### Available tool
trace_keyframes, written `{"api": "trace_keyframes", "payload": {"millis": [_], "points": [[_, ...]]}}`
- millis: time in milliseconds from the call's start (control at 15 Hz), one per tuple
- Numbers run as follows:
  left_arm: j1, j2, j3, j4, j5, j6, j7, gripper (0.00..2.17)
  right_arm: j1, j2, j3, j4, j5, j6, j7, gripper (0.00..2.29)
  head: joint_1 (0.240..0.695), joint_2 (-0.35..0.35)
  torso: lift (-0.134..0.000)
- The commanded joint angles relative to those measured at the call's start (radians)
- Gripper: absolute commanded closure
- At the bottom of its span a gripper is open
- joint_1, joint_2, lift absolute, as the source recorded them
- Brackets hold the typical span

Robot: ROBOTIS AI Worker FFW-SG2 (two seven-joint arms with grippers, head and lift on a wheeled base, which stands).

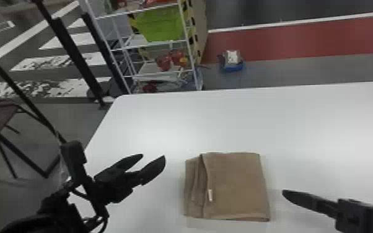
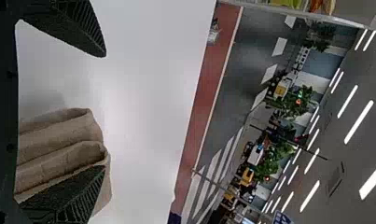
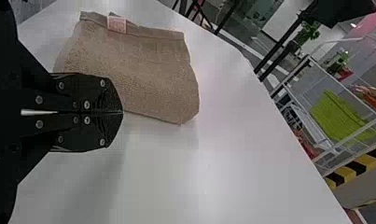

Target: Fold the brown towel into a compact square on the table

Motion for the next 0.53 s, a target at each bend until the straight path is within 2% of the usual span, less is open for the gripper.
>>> {"api": "trace_keyframes", "payload": {"millis": [0, 200, 333, 467], "points": [[-0.012, 0.000, 0.008, 0.003, -0.003, 0.003, 0.000, 0.03, 0.071, -0.001, -0.028, -0.094, -0.045, 0.063, -0.003, 1.48, 0.695, 0.327, -0.123], [-0.016, -0.001, 0.008, 0.003, -0.003, 0.019, 0.007, 0.03, 0.182, 0.005, -0.032, -0.215, -0.052, 0.047, -0.011, 1.48, 0.695, 0.348, -0.123], [-0.013, -0.006, 0.006, 0.003, -0.005, 0.031, 0.007, 0.03, 0.211, 0.005, -0.006, -0.232, -0.052, -0.002, -0.011, 1.48, 0.695, 0.350, -0.123], [-0.012, -0.011, 0.003, 0.002, -0.005, 0.031, 0.007, 0.03, 0.226, 0.005, 0.041, -0.226, -0.023, -0.060, -0.017, 1.48, 0.695, 0.350, -0.123]]}}
